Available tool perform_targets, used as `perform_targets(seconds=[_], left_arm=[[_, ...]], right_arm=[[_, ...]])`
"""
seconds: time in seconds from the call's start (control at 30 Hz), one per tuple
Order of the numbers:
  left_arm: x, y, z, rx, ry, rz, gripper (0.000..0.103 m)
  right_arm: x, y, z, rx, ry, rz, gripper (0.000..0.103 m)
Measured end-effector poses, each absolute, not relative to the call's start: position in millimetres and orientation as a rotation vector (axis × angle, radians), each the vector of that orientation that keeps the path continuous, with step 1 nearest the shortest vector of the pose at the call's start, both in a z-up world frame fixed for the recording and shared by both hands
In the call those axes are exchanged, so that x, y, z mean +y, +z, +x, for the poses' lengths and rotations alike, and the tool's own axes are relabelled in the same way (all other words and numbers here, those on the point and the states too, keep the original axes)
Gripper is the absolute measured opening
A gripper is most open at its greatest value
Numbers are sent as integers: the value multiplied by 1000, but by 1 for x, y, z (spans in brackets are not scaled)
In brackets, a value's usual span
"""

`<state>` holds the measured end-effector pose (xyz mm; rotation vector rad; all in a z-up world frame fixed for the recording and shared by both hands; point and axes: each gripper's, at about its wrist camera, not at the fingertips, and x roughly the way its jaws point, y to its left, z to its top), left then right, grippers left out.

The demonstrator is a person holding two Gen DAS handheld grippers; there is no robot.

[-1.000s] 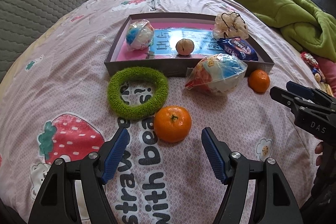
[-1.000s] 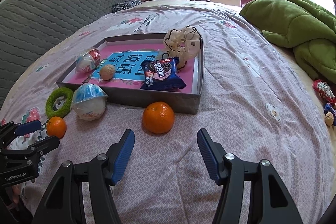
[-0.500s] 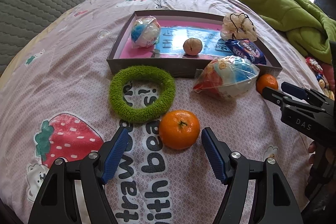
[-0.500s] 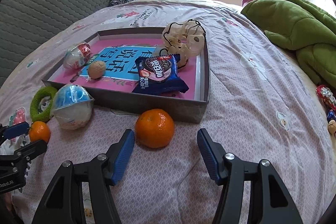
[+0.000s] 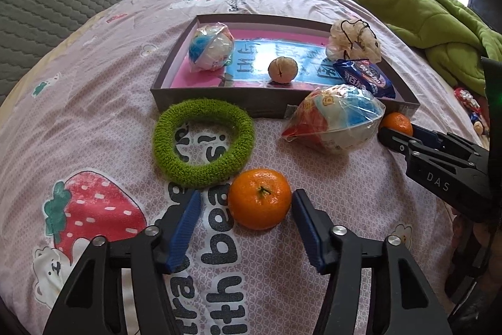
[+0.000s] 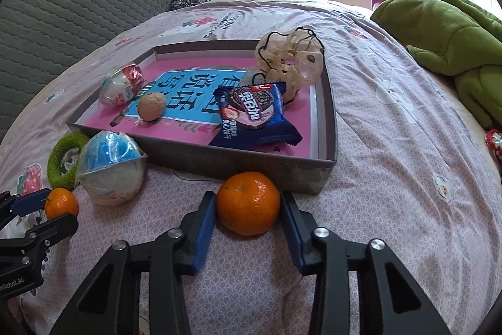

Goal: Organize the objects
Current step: 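Close left tool on its orange while right tool closes on the other orange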

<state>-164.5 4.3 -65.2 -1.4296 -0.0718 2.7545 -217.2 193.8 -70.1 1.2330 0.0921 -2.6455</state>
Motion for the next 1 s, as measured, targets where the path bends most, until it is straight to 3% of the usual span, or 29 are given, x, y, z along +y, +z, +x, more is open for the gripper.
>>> perform_targets(seconds=[0.23,1.0], left_arm=[[7,-64,-165,-73,2732,-1405,40],[-2,-51,-144,-95,2733,-1342,40]], right_arm=[[197,-68,-216,57,-2638,1229,40],[197,-56,-186,-17,-2563,1204,40]])
